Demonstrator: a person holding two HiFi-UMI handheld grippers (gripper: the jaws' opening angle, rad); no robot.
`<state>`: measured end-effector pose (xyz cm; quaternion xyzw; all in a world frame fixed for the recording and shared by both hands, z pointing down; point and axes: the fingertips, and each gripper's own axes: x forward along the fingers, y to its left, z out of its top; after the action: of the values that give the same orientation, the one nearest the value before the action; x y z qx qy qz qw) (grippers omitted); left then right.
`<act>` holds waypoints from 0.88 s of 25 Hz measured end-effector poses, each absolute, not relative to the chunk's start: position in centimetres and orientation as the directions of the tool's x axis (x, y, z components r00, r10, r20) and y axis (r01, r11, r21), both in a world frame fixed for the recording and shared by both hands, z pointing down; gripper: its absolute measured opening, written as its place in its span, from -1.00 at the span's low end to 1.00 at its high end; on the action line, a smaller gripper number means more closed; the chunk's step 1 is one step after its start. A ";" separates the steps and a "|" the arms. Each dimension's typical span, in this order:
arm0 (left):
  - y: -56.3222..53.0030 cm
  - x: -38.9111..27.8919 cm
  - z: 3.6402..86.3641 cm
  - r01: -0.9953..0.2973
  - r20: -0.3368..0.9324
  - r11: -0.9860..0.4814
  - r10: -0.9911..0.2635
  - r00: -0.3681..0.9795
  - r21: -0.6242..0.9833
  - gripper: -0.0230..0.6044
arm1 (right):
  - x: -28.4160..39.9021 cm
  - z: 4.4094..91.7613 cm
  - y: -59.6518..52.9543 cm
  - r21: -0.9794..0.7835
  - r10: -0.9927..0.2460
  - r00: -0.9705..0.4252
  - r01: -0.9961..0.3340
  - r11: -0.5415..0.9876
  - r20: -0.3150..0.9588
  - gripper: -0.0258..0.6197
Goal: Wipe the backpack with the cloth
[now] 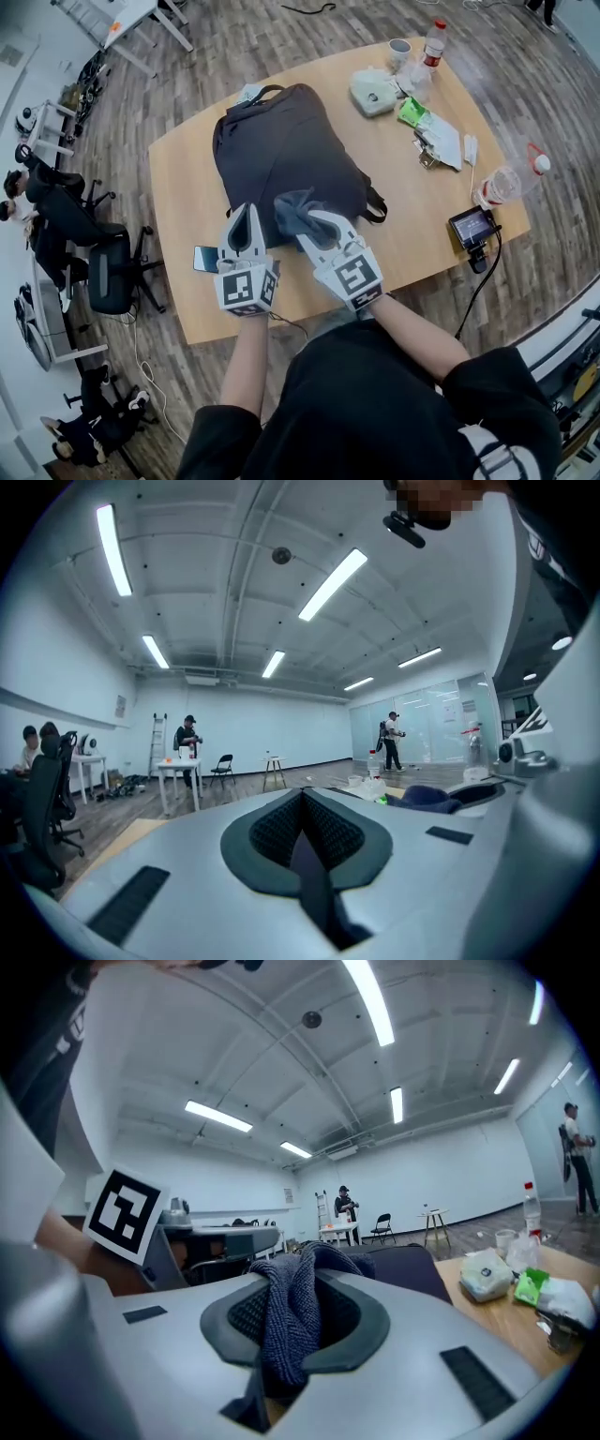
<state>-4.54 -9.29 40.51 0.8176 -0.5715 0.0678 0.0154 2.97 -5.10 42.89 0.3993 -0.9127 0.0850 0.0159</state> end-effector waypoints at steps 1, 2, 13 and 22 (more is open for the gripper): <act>-10.9 -4.7 40.8 -0.935 0.124 -0.349 -0.933 0.339 -0.068 -0.87 | 1.4 43.4 -6.1 -0.105 -0.726 -0.675 -0.738 0.667 0.129 -0.73; -12.2 -4.7 41.3 -0.931 0.128 -0.356 -0.930 0.345 -0.079 -0.87 | 0.0 44.2 -7.0 -0.061 -0.728 -0.662 -0.746 0.663 0.177 -0.73; -13.9 -4.5 42.5 -0.900 0.053 -0.409 -0.912 0.406 -0.149 -0.87 | 7.5 48.8 -8.6 0.227 -0.882 -0.347 -0.876 0.426 0.320 -0.73; -14.5 -4.6 42.5 -0.905 0.043 -0.402 -0.916 0.400 -0.137 -0.87 | 8.0 46.6 -18.5 0.125 -0.832 -0.465 -0.846 0.518 0.302 -0.73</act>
<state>-4.64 -14.53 42.54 0.8353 -0.5450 0.0558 -0.0458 7.98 -18.45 46.58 0.4906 -0.8555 0.0210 0.1643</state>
